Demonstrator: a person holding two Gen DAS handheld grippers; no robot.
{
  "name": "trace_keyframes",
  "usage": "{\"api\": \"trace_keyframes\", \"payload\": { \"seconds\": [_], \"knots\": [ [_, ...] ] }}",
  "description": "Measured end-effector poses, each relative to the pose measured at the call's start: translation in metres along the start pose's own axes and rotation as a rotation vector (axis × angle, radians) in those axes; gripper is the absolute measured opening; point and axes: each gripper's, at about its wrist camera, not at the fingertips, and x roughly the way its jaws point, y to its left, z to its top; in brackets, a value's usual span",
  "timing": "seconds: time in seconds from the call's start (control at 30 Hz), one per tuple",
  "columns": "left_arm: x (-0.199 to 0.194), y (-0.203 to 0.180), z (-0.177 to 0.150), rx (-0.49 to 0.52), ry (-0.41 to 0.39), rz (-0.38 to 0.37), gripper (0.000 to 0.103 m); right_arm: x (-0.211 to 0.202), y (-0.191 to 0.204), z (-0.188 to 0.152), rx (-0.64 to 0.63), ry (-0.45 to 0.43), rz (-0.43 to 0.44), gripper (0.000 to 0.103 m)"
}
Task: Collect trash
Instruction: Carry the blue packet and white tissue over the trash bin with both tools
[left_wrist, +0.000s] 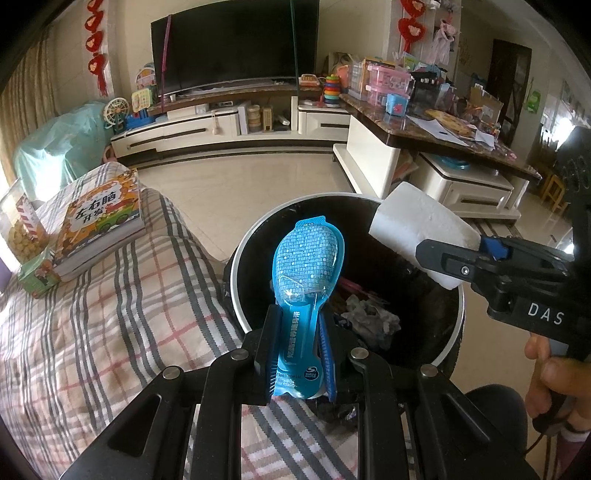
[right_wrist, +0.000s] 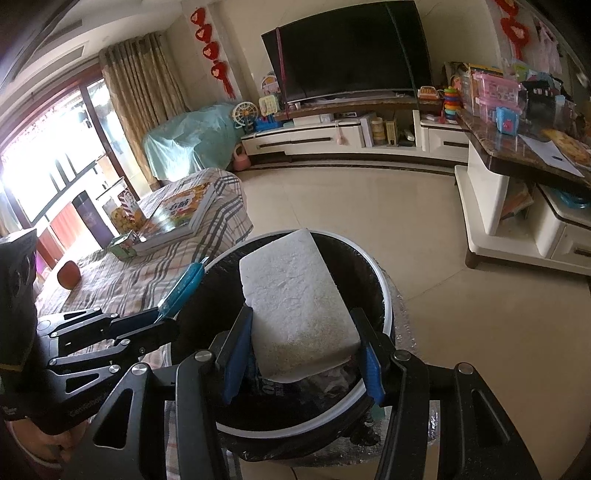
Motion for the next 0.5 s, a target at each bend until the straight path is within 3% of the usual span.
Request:
{"api": "trace_keyframes", "payload": {
  "seconds": [0.5],
  "knots": [
    [0.0081, -0.0023, 0.0065, 0.004, 0.017, -0.003, 0.018, 0.0056, -0.0021, 0.0042, -0.006, 0.024, 0.0, 0.053]
  ]
}}
